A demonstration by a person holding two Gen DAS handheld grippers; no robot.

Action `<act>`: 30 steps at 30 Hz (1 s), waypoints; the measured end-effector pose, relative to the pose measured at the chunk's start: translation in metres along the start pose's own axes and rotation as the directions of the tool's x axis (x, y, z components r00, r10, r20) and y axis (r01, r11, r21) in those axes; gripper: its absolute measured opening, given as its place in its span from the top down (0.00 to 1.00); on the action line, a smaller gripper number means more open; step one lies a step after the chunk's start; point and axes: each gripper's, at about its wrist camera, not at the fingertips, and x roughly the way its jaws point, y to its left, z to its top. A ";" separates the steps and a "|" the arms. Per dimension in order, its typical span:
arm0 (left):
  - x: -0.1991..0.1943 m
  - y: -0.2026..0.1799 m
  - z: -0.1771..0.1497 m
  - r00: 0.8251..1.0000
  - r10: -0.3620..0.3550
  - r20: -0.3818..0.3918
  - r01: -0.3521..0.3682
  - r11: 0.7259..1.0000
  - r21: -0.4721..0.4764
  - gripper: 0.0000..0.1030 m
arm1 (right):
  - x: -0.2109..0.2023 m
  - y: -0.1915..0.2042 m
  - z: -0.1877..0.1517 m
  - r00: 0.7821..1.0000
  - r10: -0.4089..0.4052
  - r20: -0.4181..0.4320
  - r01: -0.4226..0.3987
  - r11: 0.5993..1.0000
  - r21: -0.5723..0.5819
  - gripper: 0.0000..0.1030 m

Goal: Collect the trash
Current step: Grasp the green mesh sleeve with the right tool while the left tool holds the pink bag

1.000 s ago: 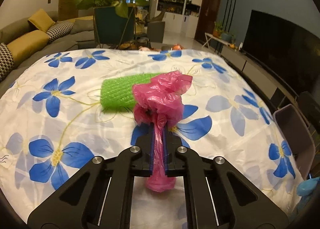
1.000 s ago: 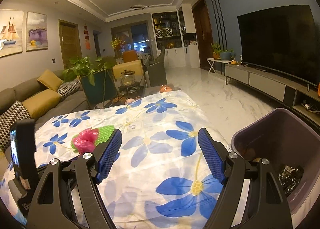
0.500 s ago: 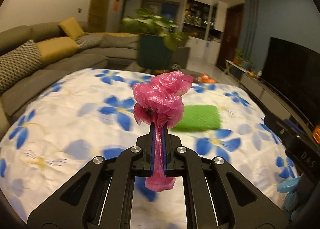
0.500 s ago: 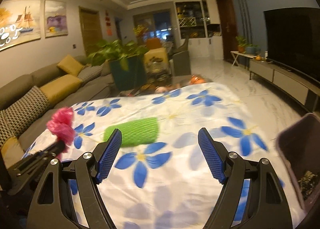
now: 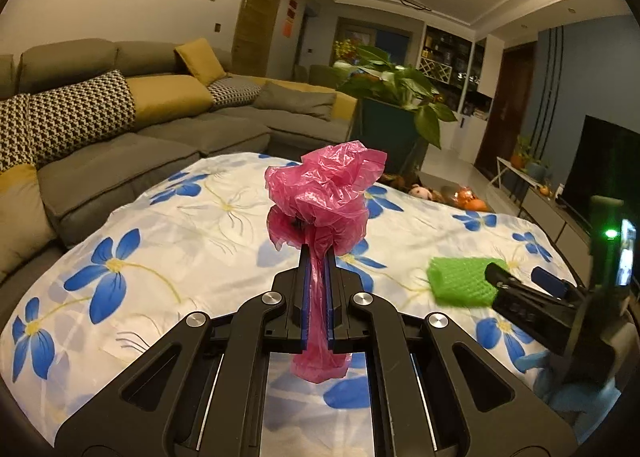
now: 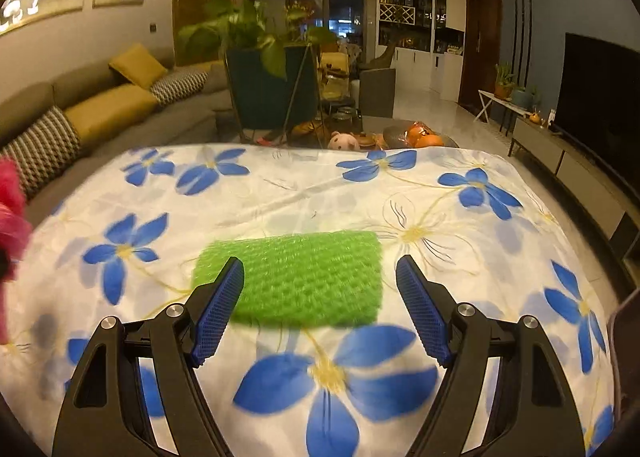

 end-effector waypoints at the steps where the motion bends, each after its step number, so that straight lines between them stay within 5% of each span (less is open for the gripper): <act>1: 0.001 0.000 0.000 1.000 -0.001 0.001 0.001 1.000 -0.001 0.95 | 0.008 0.002 0.000 1.000 0.002 -0.024 -0.002 1.000 -0.010 0.26; 7: 0.008 0.000 -0.001 1.000 -0.005 -0.006 0.005 1.000 -0.016 0.95 | 0.036 0.006 -0.005 0.990 0.007 -0.140 -0.013 0.999 -0.046 0.41; 13: 0.007 0.001 -0.004 1.000 -0.012 -0.020 0.011 1.000 -0.022 0.95 | 0.029 0.006 -0.008 0.989 0.064 -0.133 -0.069 0.997 -0.040 1.00; 24: -0.021 -0.005 -0.002 0.999 -0.037 -0.010 0.037 0.999 -0.012 0.95 | -0.030 -0.025 -0.009 0.993 0.122 0.004 -0.122 0.992 0.007 0.99; 25: -0.024 -0.006 -0.003 0.999 -0.034 -0.008 0.034 0.999 -0.009 0.95 | -0.029 -0.026 -0.009 0.993 0.121 -0.001 -0.121 0.993 0.008 0.86; 26: -0.025 -0.007 -0.004 0.999 -0.031 -0.007 0.031 0.999 -0.005 0.95 | -0.027 -0.027 -0.009 0.992 0.123 -0.009 -0.123 0.992 0.015 0.43; 27: -0.027 -0.007 -0.005 1.000 -0.028 -0.006 0.028 1.000 -0.002 0.95 | -0.027 -0.027 -0.009 0.993 0.115 -0.003 -0.115 0.993 0.021 0.26; 30: -0.029 -0.005 -0.004 1.000 -0.015 -0.002 0.015 1.000 0.001 0.95 | -0.020 -0.022 -0.004 0.995 0.095 -0.004 -0.095 0.995 0.014 0.19</act>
